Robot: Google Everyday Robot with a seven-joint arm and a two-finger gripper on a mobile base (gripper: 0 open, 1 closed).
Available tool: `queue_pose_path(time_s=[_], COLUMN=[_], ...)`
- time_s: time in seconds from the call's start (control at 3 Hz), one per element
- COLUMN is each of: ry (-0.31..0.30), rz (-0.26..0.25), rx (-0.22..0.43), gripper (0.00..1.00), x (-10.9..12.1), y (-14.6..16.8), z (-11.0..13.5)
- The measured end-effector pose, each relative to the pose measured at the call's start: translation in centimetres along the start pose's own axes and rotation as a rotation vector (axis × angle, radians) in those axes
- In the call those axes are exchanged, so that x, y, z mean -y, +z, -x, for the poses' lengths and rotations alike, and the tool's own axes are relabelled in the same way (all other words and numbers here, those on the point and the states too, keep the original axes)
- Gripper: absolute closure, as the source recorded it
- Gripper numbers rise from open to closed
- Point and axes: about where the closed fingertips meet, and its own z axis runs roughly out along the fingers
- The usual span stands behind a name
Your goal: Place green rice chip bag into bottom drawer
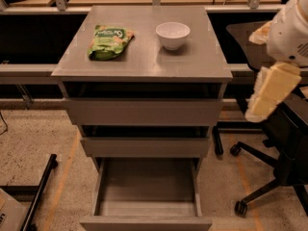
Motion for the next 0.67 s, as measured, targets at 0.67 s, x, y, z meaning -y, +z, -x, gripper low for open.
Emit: queue_pose_path(time_s=[0.67], ry=[0.028], rz=[-0.077], rx=[0.272], gripper=[0.0], x=[6.5], y=[2.5], z=[7.4])
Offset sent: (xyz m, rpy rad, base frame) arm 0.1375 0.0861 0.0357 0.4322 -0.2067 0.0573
